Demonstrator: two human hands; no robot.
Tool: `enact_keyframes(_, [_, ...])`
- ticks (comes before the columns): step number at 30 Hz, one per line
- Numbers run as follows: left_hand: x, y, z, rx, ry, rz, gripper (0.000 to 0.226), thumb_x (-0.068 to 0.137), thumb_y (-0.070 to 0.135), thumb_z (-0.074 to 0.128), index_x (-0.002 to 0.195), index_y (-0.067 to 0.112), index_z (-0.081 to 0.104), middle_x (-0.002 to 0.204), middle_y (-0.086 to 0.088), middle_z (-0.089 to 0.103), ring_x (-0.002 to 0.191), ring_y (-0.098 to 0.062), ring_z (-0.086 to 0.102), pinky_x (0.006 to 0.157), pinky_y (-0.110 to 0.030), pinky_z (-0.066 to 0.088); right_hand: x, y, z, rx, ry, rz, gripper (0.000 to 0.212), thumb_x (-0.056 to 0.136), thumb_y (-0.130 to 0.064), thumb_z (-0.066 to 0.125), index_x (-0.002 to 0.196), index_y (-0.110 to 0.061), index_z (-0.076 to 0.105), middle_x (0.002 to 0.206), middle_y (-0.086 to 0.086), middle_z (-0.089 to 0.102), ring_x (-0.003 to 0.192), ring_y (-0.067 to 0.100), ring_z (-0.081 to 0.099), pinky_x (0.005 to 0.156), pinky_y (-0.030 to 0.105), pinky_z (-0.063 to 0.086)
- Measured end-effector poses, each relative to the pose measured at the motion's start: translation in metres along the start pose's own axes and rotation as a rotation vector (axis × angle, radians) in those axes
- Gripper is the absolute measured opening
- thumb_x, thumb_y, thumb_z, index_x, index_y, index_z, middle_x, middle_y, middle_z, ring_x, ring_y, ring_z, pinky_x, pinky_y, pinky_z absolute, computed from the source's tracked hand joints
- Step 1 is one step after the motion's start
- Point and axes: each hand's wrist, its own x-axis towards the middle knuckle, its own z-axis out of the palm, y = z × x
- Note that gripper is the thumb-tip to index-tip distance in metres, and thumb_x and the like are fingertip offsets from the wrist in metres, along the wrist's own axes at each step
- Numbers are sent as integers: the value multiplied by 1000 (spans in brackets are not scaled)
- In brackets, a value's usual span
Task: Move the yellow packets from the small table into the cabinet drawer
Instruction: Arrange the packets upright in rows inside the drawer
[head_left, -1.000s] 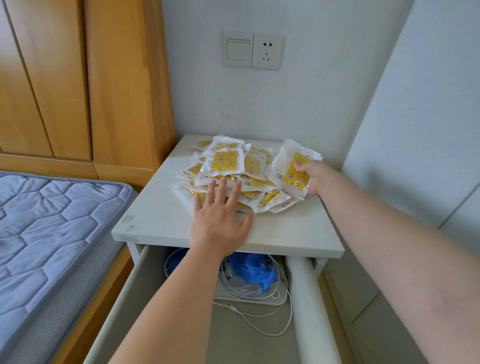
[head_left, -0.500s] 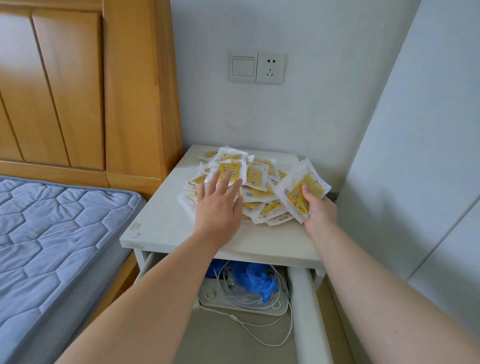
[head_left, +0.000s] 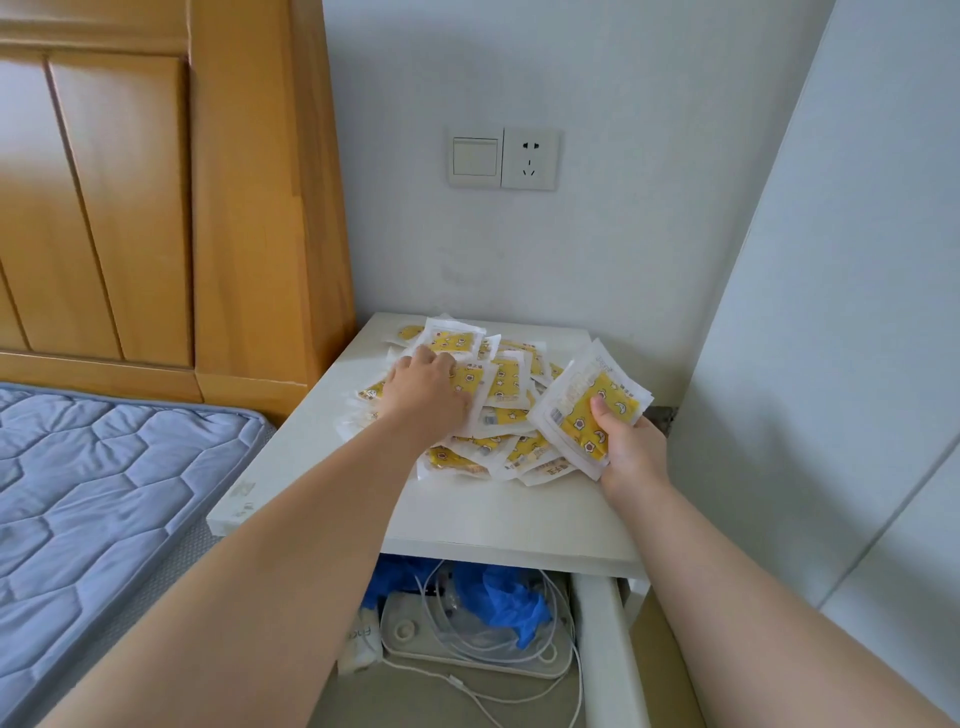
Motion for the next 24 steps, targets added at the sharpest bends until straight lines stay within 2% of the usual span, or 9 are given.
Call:
enact_keyframes(3, [8, -1, -4, 59, -162, -107, 64, 91, 47, 54, 140, 10, 34, 139, -10, 42, 132, -28, 31, 100, -41, 38, -1, -1, -1, -5, -22, -6, 16, 82, -17, 73, 98, -16, 69, 98, 6, 72, 90, 26, 70, 84, 52, 55])
enact_keyframes(7, [16, 5, -12, 209, -182, -99, 63, 82, 47, 67, 128, 10, 44, 126, -9, 51, 126, -28, 38, 95, -40, 41, -4, -1, -1, 14, -62, -8, 16, 84, -15, 71, 100, -15, 69, 101, 7, 72, 93, 27, 70, 83, 52, 55])
enact_keyframes(11, [15, 9, -22, 70, -254, -168, 36, 77, 33, 76, 78, 10, 49, 73, -1, 47, 66, -16, 49, 55, -24, 41, -5, -2, -1, 15, -61, -15, 14, 84, -14, 71, 98, -15, 69, 102, 8, 72, 92, 27, 70, 83, 50, 55])
enact_keyframes(13, [18, 3, -29, -159, -250, -251, 40, 77, 25, 78, 68, 14, 40, 68, 1, 44, 59, -13, 44, 50, -22, 37, -5, -2, -1, 13, -63, -20, 16, 84, -14, 71, 100, -14, 69, 102, 8, 72, 92, 28, 70, 84, 51, 55])
enact_keyframes(15, [24, 0, -35, -531, -243, -364, 27, 76, 17, 80, 80, 9, 54, 79, -3, 58, 74, -17, 59, 65, -28, 52, -5, -2, -2, 9, -60, -23, 18, 84, -14, 71, 101, -13, 69, 101, 7, 72, 91, 27, 70, 84, 50, 55])
enact_keyframes(17, [28, -1, -39, -890, -186, -507, 39, 76, 9, 79, 108, -1, 61, 98, -12, 68, 90, -26, 68, 83, -42, 56, -6, -2, -1, 17, -57, -28, 21, 84, -13, 71, 104, -11, 68, 98, 6, 72, 89, 26, 70, 82, 48, 56])
enact_keyframes(19, [33, -5, -42, -933, -65, -545, 39, 83, 10, 73, 116, -3, 58, 93, -10, 67, 86, -25, 67, 83, -39, 56, -6, -2, -1, 18, -52, -34, 25, 84, -14, 71, 108, -10, 68, 98, 5, 72, 88, 25, 70, 81, 48, 56])
enact_keyframes(21, [38, -13, -43, -874, 55, -533, 39, 86, 15, 69, 119, -2, 57, 76, -2, 53, 72, -19, 56, 67, -29, 50, -6, -1, -2, 15, -65, -39, 21, 84, -14, 71, 105, -12, 69, 101, 6, 72, 91, 26, 70, 83, 49, 55])
enact_keyframes(24, [46, -31, -36, -870, 123, -601, 45, 84, 22, 71, 122, 0, 57, 72, 0, 48, 83, -21, 56, 66, -29, 47, -3, 0, -2, 18, -82, -35, 15, 84, -15, 71, 99, -16, 70, 101, 5, 73, 93, 27, 70, 84, 51, 55])
